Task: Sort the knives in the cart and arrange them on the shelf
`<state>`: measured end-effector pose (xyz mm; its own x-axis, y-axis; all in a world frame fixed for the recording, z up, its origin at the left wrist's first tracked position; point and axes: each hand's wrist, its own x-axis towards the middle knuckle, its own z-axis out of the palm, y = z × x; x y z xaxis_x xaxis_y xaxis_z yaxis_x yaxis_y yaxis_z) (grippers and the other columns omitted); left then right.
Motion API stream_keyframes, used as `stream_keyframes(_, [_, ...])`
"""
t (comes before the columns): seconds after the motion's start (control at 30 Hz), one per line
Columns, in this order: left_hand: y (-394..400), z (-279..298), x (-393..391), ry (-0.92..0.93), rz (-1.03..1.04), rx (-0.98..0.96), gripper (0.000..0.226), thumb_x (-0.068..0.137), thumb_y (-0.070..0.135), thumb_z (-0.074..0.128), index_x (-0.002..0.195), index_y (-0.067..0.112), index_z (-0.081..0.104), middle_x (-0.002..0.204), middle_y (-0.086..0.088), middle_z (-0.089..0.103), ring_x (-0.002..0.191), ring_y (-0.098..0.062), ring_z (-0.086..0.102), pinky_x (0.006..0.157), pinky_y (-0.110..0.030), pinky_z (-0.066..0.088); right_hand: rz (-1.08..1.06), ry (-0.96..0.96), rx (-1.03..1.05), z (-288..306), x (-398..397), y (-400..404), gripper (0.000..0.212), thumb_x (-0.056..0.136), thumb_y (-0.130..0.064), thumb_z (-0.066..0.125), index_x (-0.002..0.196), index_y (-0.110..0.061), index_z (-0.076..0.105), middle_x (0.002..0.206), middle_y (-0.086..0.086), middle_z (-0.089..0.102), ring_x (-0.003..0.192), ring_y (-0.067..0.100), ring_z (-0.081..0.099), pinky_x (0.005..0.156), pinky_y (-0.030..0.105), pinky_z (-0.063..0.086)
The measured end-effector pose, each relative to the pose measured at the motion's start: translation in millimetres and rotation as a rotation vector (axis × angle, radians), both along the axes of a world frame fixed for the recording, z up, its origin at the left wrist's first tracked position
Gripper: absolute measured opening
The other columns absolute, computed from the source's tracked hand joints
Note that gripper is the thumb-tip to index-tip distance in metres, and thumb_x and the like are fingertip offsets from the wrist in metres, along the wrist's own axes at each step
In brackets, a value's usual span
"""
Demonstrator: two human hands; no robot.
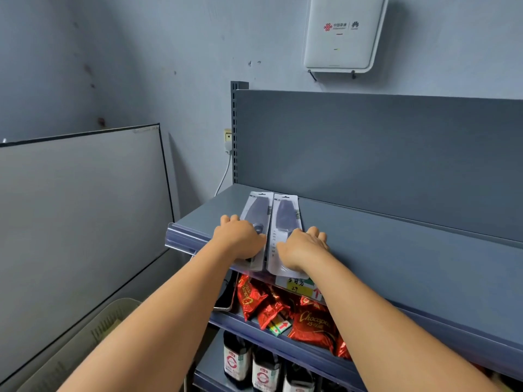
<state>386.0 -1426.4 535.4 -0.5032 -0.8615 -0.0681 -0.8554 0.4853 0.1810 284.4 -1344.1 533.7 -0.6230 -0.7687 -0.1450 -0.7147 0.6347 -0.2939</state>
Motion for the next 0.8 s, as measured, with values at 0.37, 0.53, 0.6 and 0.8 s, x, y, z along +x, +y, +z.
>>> stream_keyframes(0.37, [47.8, 0.3, 2.3, 0.126, -0.254, -0.297, 0.047, 0.095, 0.046, 0.041, 0.131, 0.017, 0.046, 0.137, -0.003, 0.048, 0.131, -0.024, 0.037, 0.105, -0.036, 0.031, 0.132, 0.145, -0.215, 3.0, -2.2, 52.6, 0.056, 0.099, -0.048, 0.026, 0.149, -0.024, 0.018, 0.151, 0.002, 0.025, 0.138, 0.025, 0.022, 0.111, 0.041, 0.019])
stream_keyframes(0.53, [105.6, -11.2, 1.1, 0.257, -0.400, -0.344, 0.060, 0.094, 0.046, 0.045, 0.146, 0.021, 0.031, 0.148, 0.005, 0.037, 0.139, -0.016, 0.028, 0.113, -0.031, 0.022, 0.112, 0.170, -0.290, -6.7, -6.5, 117.8, 0.059, 0.100, -0.046, 0.027, 0.151, -0.024, 0.009, 0.158, -0.003, 0.012, 0.146, 0.018, 0.005, 0.116, 0.040, 0.008])
stream_keyframes(0.6, [130.3, -20.0, -1.4, 0.293, -0.456, -0.339, 0.060, 0.093, 0.043, 0.049, 0.145, 0.018, 0.034, 0.148, 0.003, 0.038, 0.140, -0.018, 0.028, 0.114, -0.031, 0.021, 0.065, 0.153, -0.315, -15.4, -8.8, 147.4, 0.059, 0.099, -0.047, 0.028, 0.151, -0.025, 0.009, 0.158, -0.006, 0.011, 0.146, 0.016, 0.002, 0.117, 0.039, 0.006])
stream_keyframes(0.8, [209.4, -57.6, -25.9, 0.359, -0.682, -0.316, 0.053, 0.087, 0.035, 0.061, 0.133, 0.011, 0.053, 0.133, -0.003, 0.057, 0.126, -0.025, 0.051, 0.105, -0.037, 0.039, -0.131, 0.093, -0.308, -57.5, -18.5, 246.7, 0.063, 0.098, -0.048, 0.031, 0.152, -0.025, 0.009, 0.158, -0.009, 0.008, 0.147, 0.013, 0.000, 0.118, 0.036, 0.004])
